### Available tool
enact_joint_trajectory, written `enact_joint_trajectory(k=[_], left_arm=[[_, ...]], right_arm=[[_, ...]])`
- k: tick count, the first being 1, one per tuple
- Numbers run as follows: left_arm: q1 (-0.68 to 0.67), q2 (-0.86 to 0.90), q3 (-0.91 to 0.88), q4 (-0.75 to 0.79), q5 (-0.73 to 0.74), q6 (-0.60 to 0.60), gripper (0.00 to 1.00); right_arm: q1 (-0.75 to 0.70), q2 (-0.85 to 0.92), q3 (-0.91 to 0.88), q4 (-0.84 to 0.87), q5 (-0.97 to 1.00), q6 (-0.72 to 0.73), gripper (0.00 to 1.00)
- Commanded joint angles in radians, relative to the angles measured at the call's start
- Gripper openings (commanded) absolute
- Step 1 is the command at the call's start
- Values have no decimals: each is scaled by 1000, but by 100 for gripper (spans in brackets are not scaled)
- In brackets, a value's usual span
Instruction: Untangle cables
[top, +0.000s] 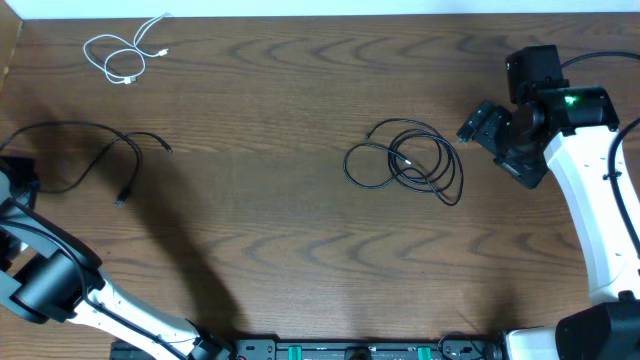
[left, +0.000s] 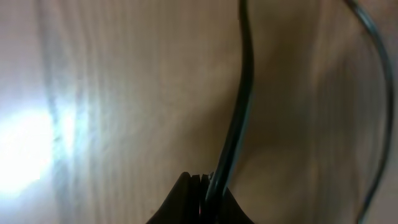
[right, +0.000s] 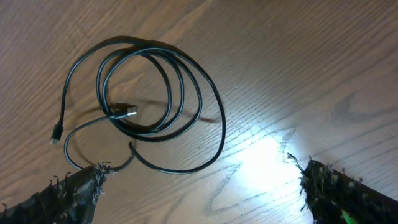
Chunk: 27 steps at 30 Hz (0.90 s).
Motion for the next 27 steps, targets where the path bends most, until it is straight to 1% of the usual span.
enact_joint_trajectory(k=[1,7,9,13,19,24,27], left_arm=[[3,7,-7,39,53,43,8],[-5,13,-7,109,175,80,8],[-17,23,-7,120,175,85,8],[-56,60,-7,140,175,147,8],[-76,76,-7,190,175,156,8],[-91,76,-7,238,186,261,8],[-89,76,-5,247,171,267,7]], right_arm=[[1,9,-3,-3,3,-10,99],[1,9,-3,-2,2,-6,99],[1,9,-3,-1,2,-6,99],[1,9,-3,-3,2,-6,99],[1,9,-3,-7,-2,-7,99],[1,9,-3,-8,-5,-6,99],[1,9,-3,-14,-5,-6,99]])
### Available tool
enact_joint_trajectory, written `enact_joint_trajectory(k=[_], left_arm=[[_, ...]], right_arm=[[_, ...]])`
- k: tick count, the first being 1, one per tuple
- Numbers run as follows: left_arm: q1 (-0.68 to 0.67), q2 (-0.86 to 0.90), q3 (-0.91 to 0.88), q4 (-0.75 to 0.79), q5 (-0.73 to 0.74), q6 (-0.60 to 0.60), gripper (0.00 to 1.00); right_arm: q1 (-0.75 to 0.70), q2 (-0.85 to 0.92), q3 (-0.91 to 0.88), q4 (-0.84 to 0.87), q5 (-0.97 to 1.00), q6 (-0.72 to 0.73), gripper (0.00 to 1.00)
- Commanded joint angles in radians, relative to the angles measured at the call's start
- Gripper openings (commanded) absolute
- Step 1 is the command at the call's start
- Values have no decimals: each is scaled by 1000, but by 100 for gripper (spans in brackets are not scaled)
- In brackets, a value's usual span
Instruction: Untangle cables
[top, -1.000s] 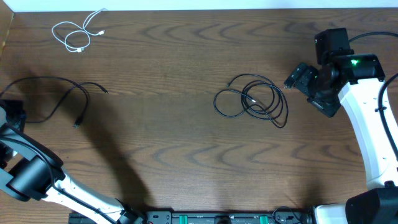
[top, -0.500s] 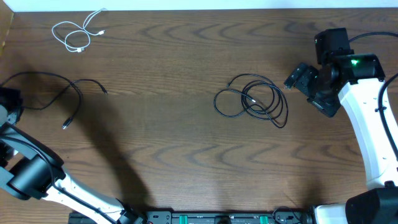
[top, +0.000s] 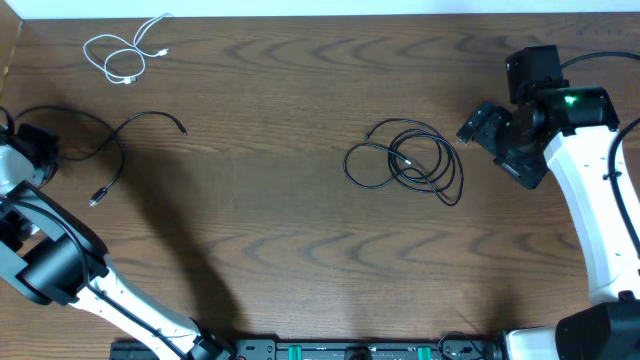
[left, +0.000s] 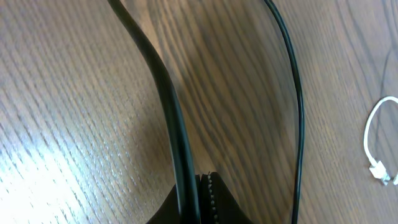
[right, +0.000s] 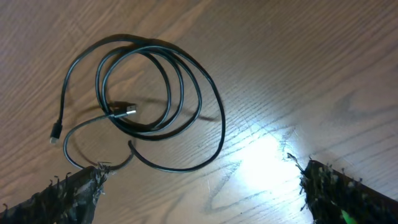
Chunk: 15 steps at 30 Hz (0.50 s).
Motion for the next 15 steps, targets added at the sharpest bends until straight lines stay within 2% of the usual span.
enact_joint_trajectory(k=[1,2,3,4,6,9,15], left_arm=[[2,5,2,3,-7,59,8],[5,5,5,0,-7,59,12],[10,4,8,-10,-7,58,34],[19,2,16,-31,-7,58,72],[36,-9,27,-74,-18,56,95],[72,-65,32,-168,-119,-41,95],[90,-163,32,-350,-60,-37,95]], right_arm=[[1,9,-3,-11,-2,-7,99],[1,9,-3,-14,-2,-6,99],[1,9,-3,-17,-2,-7,99],[1,9,-3,-20,-2,-7,99],[1,9,-3,-20,-2,-7,99],[1,9,-3,-21,-2,-7,99],[1,9,-3,-18,-2,-7,99]])
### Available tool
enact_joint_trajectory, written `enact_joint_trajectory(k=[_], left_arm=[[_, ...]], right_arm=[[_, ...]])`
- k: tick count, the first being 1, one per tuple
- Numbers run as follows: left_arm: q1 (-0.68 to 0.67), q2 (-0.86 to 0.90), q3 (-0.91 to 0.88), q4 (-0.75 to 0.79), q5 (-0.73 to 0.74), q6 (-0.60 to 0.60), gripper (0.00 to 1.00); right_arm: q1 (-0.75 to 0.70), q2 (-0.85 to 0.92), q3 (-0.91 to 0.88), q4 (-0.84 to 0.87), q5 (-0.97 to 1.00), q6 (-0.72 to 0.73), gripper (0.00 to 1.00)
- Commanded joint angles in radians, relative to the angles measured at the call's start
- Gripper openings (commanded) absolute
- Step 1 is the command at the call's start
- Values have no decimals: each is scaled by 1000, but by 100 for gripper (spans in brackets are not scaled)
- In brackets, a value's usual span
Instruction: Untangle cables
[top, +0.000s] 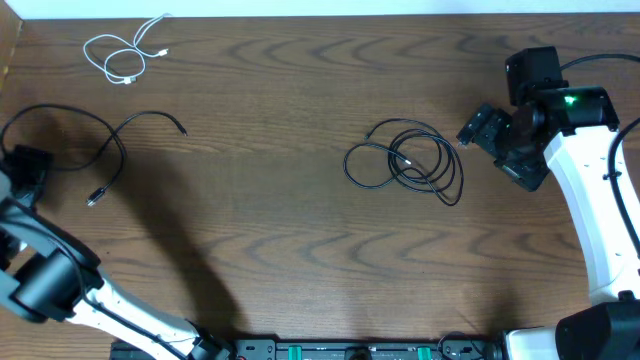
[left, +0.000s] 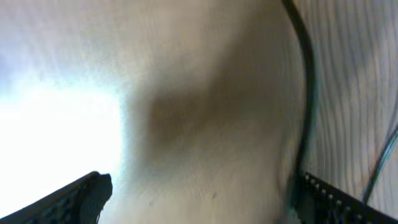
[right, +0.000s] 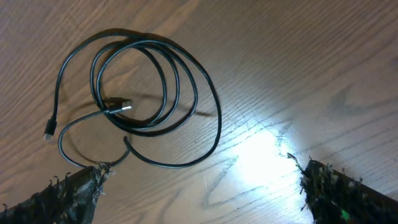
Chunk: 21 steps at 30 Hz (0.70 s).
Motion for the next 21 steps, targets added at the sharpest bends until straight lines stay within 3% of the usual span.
enact_joint_trajectory(k=[1,3,6,10,18,21], left_arm=[[-3,-103,28,-114,53,0,95],[-13,-105,28,-164,132,40,95],[-45,-105,18,-187,215,168,87],[-103,-105,18,-212,206,339,86],[-209,-103,-77,-137,148,404,86],[-237,-102,-129,-48,147,404,81]], right_arm=[[1,8,-3,1,2,-7,99],[1,8,-3,6,2,-7,99],[1,8,-3,13,2,-7,99],[1,8,-3,14,2,-19,99],[1,8,-3,26,2,-19,99],[1,8,-3,28,2,-19,99]])
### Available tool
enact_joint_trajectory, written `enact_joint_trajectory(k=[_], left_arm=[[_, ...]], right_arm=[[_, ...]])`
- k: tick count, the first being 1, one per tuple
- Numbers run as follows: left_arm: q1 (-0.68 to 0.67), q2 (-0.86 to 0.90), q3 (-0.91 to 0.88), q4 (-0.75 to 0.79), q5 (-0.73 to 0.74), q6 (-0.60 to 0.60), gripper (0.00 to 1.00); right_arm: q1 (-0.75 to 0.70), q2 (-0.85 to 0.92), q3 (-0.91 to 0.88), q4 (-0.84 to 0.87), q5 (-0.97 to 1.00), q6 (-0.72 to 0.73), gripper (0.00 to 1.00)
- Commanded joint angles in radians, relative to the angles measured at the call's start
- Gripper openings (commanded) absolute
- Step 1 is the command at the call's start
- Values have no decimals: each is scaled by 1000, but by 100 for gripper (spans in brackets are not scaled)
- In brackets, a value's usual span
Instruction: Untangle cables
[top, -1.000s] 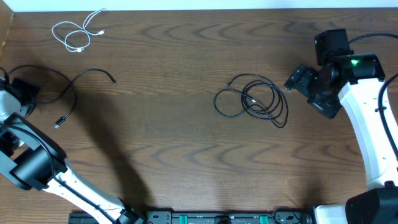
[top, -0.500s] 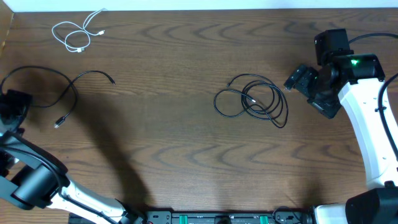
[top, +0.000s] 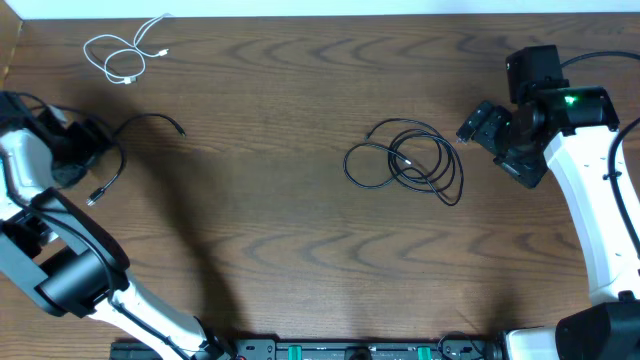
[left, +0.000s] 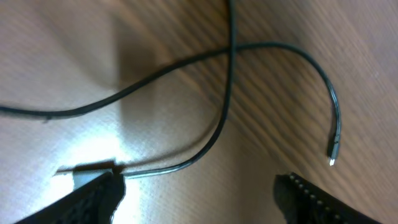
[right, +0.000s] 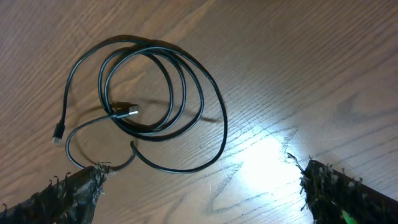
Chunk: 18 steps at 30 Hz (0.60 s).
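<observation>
A loose black cable (top: 150, 116) lies at the table's left with its two ends free; in the left wrist view its strands (left: 229, 93) cross just ahead of the fingers. My left gripper (top: 92, 145) (left: 199, 190) hovers open over that cable, nothing between its fingers. A coiled black cable (top: 405, 172) (right: 149, 130) lies right of centre, one plug (right: 127, 112) resting inside the coil. My right gripper (top: 470, 128) (right: 202, 186) stands open just right of the coil, holding nothing.
A thin white cable (top: 122, 55) lies looped at the back left corner. The table's left edge is close behind the left arm. Bare wood (top: 270, 200) stretches between the two black cables.
My left gripper was open at the table's far left edge; now it is further right, above where the loose black cable's strands cross. The right arm and the coil are unchanged.
My left gripper was shut on the loose black cable at the far left edge. It was still shut on it, with the cable's ends shifted. Then it stood open with the cable lying free, and now hovers over the cable's crossing. The right gripper stayed open beside the coil.
</observation>
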Motion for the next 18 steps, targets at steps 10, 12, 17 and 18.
enact_joint_trajectory(k=[10,12,17,18], left_arm=[[-116,26,-234,397,-12,139,79],[-126,32,-235,406,-19,160,75],[-132,47,-235,419,-147,160,68],[-132,50,-235,420,-170,160,68]], right_arm=[[1,8,-3,5,2,-14,99],[1,8,-3,4,2,-14,99],[1,8,-3,3,1,-14,99],[1,8,-3,0,1,-14,99]])
